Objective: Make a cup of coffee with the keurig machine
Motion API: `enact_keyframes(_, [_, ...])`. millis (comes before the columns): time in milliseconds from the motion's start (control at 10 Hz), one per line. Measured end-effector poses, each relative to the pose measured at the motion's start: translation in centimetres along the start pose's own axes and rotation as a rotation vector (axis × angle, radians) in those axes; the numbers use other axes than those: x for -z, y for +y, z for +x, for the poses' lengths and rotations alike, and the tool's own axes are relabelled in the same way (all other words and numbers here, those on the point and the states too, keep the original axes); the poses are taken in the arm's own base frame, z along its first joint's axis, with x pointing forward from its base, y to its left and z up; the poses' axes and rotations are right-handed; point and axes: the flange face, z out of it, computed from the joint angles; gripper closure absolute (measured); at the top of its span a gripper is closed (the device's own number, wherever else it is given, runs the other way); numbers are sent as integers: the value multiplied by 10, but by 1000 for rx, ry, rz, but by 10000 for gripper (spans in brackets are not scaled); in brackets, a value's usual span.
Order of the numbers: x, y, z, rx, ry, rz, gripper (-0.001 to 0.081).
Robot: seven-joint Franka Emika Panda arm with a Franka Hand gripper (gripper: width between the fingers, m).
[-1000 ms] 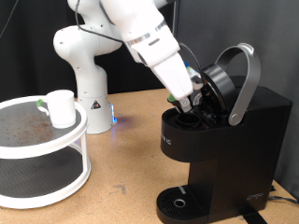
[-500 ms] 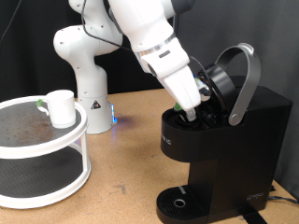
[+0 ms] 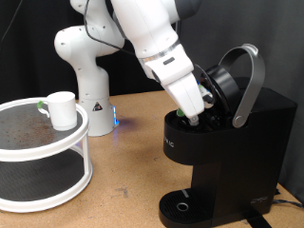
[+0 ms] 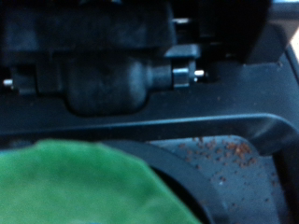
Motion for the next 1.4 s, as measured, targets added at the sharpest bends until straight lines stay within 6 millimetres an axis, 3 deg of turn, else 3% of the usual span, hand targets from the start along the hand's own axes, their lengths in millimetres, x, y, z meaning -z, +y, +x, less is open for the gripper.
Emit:
enact_keyframes(300, [-6,2,-1,-5,-9,-3,320])
enact_keyframes(400, [-7,3,-2,-6,-11,-4,149])
enact_keyframes(500, [-7,3,-2,-11,-7,-2,30])
enact_keyframes(700, [-1,3,0,-34,40,22,8])
enact_keyframes(1100, [45,1,0,-37,126,89,4])
enact_keyframes(1400, [50,-1,5,-51,186,117,4])
